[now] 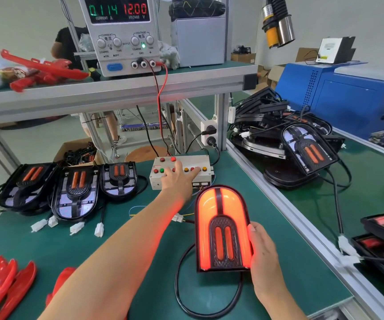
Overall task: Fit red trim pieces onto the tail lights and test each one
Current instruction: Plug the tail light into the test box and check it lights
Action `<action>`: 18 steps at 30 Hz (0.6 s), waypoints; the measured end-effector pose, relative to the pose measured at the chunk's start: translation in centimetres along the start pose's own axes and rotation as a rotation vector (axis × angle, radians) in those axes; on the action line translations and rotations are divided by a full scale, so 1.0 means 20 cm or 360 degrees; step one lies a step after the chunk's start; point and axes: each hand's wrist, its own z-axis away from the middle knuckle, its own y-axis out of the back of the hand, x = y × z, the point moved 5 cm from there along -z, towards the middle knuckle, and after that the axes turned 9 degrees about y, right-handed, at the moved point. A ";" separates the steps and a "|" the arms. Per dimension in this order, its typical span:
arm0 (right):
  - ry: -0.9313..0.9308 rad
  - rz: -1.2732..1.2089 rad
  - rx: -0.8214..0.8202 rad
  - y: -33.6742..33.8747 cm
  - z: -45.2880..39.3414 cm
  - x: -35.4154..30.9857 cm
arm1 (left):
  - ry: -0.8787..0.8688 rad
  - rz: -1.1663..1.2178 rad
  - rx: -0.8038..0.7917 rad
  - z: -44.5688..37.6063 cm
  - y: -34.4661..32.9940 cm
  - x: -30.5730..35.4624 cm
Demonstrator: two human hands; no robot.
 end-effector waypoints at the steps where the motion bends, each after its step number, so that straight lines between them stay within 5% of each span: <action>1: -0.0001 -0.0004 0.0000 0.00 0.00 0.00 | 0.0004 -0.0005 0.0000 0.00 0.00 0.00; 13: 0.0041 0.0033 -0.0025 0.00 0.02 -0.04 | -0.0063 0.0133 -0.0009 0.05 0.05 -0.03; 18: 0.0055 0.0020 0.0014 0.02 0.02 -0.06 | -0.0216 0.0753 0.0462 0.28 0.20 -0.16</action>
